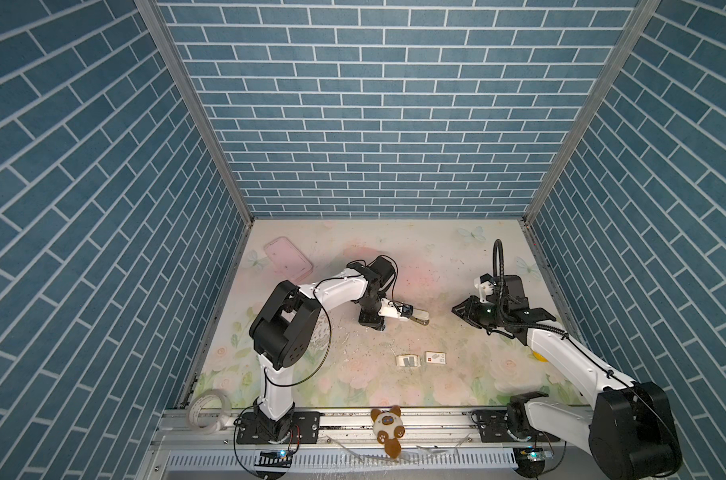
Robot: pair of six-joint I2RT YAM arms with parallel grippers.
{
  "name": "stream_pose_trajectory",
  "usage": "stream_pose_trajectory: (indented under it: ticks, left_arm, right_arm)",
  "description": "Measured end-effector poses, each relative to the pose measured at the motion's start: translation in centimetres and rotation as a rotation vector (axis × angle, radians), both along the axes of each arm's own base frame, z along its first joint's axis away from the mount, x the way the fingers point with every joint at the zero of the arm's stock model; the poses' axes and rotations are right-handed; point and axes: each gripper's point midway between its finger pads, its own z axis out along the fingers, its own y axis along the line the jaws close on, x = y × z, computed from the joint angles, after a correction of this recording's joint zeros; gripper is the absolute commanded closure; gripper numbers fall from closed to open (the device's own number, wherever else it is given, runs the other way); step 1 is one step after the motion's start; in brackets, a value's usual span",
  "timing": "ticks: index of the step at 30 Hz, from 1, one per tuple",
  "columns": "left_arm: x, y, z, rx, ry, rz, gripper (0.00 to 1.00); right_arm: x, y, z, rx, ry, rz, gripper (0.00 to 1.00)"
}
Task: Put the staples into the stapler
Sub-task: 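Grasp the light-blue stapler's rear end with the left gripper and lift it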
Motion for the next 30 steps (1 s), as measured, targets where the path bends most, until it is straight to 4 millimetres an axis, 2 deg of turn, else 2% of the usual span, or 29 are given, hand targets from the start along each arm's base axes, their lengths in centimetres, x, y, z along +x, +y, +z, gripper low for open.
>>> stream_pose_trajectory:
  ticks: [5, 18, 24, 30]
  left_arm:
    - [-0.2, -0.3, 0.0, -0.003, 0.004, 0.01, 0.68]
    - [-0.3, -0.5, 0.1, -0.013, -0.003, 0.028, 0.86]
    - [0.1, -0.7, 0.7, -0.031, -0.018, 0.076, 0.89]
    - [0.9, -1.4, 3.5, -0.095, -0.06, 0.149, 0.91]
  right_arm:
    - [-0.1, 0.2, 0.0, 0.008, 0.004, 0.01, 0.77]
    - [-0.5, 0.7, -0.3, 0.016, 0.018, 0.063, 0.78]
    - [-0.5, 1.7, 1.4, 0.069, 0.006, 0.11, 0.77]
    - [-0.8, 4.3, 5.0, 0.132, -0.019, 0.21, 0.75]
